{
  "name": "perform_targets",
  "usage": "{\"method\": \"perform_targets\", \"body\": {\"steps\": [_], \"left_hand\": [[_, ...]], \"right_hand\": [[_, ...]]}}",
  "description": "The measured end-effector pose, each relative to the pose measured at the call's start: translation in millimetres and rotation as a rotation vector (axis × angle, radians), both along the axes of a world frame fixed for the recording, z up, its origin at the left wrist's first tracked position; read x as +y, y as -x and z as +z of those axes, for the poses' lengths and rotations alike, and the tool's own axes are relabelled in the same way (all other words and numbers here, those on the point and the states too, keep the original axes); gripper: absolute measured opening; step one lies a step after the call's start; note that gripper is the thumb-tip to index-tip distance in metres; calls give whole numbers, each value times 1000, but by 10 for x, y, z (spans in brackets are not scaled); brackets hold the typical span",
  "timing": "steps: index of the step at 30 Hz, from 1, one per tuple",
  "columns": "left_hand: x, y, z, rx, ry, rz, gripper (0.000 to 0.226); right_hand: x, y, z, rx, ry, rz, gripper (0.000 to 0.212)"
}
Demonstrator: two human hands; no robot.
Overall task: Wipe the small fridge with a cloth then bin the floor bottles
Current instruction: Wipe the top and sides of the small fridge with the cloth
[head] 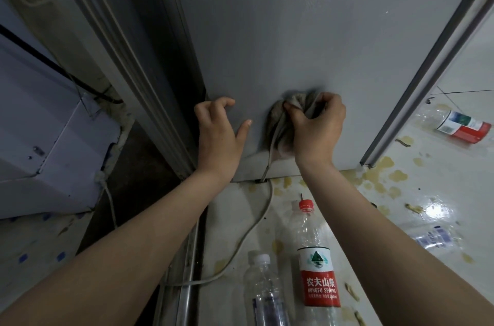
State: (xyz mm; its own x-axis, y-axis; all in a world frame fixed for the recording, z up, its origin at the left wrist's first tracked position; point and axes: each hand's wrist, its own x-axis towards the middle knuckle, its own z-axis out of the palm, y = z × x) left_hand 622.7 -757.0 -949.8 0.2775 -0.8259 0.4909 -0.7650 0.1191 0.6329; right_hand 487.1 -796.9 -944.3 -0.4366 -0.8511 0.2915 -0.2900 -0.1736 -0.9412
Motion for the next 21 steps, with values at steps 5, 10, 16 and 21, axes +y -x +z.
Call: {"method": "perform_targets", "body": {"steps": [5,10,16,21], "left_hand": [[-25,8,-24,-41,7,21,46],[-7,15,-3,-36,-32,20,48],[36,0,40,-29,-74,-8,49],[100,18,98,0,-57,-25,46]], "right_hand": [[-3,8,118,40,85,14,37],[53,128,-130,127,-28,62,36],[59,210,-91,121,-38,74,34],[123,280,-6,24,-29,140,41]]}}
